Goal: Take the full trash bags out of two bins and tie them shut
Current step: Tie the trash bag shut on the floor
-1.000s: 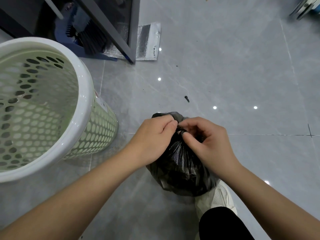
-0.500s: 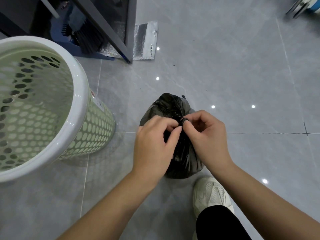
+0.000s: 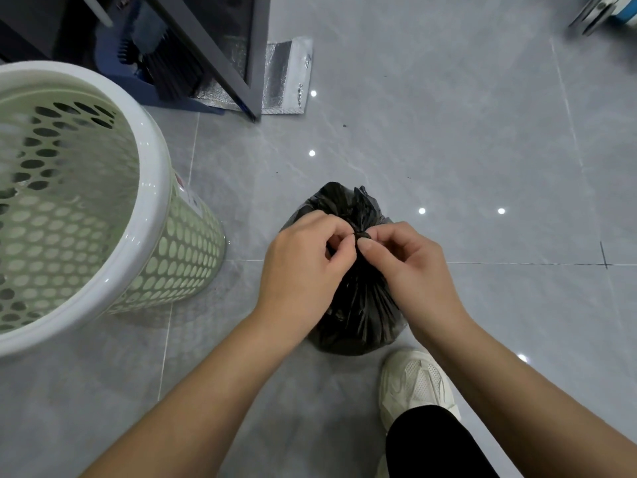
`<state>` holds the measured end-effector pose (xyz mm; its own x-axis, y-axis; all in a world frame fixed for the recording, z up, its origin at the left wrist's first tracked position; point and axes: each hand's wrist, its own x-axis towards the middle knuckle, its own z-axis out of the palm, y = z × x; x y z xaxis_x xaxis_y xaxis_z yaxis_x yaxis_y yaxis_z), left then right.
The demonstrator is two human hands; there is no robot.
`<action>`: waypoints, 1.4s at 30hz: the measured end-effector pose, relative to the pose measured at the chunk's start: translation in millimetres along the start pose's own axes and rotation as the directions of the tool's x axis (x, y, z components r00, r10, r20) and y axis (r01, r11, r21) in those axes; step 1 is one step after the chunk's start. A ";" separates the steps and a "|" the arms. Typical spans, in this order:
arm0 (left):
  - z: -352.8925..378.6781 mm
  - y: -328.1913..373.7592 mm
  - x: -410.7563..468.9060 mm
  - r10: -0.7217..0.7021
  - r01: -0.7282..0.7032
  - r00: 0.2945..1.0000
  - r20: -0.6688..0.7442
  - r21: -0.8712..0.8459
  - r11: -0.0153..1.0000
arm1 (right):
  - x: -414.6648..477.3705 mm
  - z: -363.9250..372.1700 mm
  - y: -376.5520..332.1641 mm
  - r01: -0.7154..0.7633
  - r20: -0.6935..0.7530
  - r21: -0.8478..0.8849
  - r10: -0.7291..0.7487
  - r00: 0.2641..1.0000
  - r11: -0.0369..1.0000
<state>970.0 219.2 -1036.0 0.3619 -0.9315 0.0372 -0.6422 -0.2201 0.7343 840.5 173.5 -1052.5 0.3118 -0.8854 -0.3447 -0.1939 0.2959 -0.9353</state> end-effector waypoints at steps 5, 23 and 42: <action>-4.8 2.9 11.2 0.034 -0.026 0.993 0.115 -0.073 0.997 | 2.8 -17.0 -7.3 -0.280 0.307 0.296 0.187 0.933 0.913; 5.7 16.0 1.9 -0.292 0.302 0.953 0.079 -0.236 0.923 | -2.4 -1.5 -0.1 0.011 -0.102 0.162 0.006 0.995 0.987; 15.2 1.0 -13.7 0.010 -0.021 0.988 -0.154 -0.065 0.998 | 7.4 -10.0 -2.6 -0.120 0.133 0.072 0.110 0.985 0.990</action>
<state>954.1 227.4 -1046.2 0.4550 -0.8780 0.1488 -0.6040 -0.1815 0.7760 834.0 162.6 -1051.8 0.4093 -0.7922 -0.4527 -0.1625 0.4249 -0.8905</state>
